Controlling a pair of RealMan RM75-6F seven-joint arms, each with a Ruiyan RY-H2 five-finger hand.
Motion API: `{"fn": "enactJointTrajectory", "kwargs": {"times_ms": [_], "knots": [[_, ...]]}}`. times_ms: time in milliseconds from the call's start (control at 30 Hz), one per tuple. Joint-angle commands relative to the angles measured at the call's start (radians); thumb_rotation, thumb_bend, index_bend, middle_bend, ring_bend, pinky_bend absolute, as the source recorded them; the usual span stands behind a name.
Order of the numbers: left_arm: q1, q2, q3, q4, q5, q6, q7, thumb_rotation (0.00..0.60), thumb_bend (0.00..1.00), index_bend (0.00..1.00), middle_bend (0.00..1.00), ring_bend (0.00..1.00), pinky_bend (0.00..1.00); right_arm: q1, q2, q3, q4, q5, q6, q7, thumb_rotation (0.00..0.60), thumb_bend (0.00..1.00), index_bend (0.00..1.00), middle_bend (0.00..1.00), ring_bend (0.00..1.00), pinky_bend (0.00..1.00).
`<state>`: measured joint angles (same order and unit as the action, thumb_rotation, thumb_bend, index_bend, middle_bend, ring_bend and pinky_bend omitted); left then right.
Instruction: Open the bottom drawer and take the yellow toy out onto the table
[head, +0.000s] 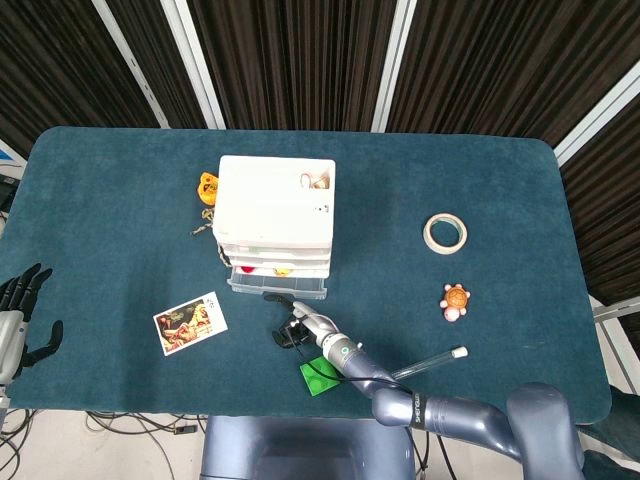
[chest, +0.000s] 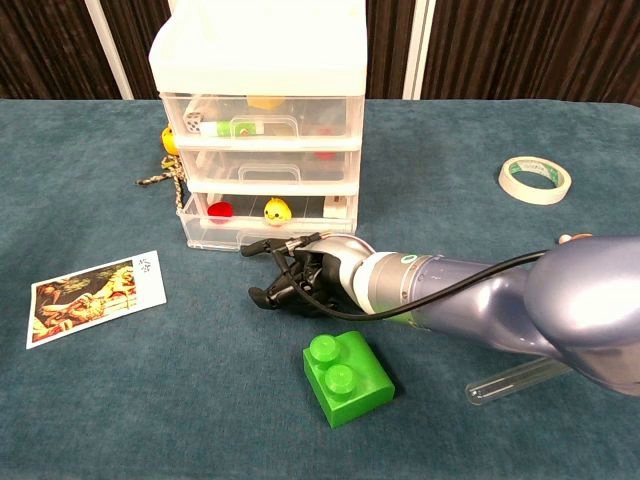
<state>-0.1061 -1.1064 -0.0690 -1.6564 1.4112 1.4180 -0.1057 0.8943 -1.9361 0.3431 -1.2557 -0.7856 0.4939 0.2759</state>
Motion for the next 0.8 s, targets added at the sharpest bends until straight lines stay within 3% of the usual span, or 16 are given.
{"fn": "enactJointTrajectory", "kwargs": {"times_ms": [33,400,800], "knots": [[0.0,0.0,0.0,0.0,0.0,-0.001,0.0,0.6,0.48,0.06,0.0,0.0,0.0,-0.013,0.016,0.006,-0.026,-0.021,0.008,0.009,0.6,0.56,0.12,0.91,0.92,1.0],[0.0,0.0,0.0,-0.001,-0.001,0.001,0.002,0.6,0.48,0.06,0.0,0.0,0.0,-0.04,0.067,0.041,-0.105,-0.098,0.03,0.047,0.6,0.56,0.13,0.91,0.92,1.0],[0.001,0.0,-0.003,-0.004,-0.008,0.001,0.001,0.6,0.48,0.06,0.0,0.0,0.0,-0.025,0.131,0.068,-0.176,-0.112,0.057,0.032,0.6,0.56,0.13,0.91,0.92,1.0]]}}
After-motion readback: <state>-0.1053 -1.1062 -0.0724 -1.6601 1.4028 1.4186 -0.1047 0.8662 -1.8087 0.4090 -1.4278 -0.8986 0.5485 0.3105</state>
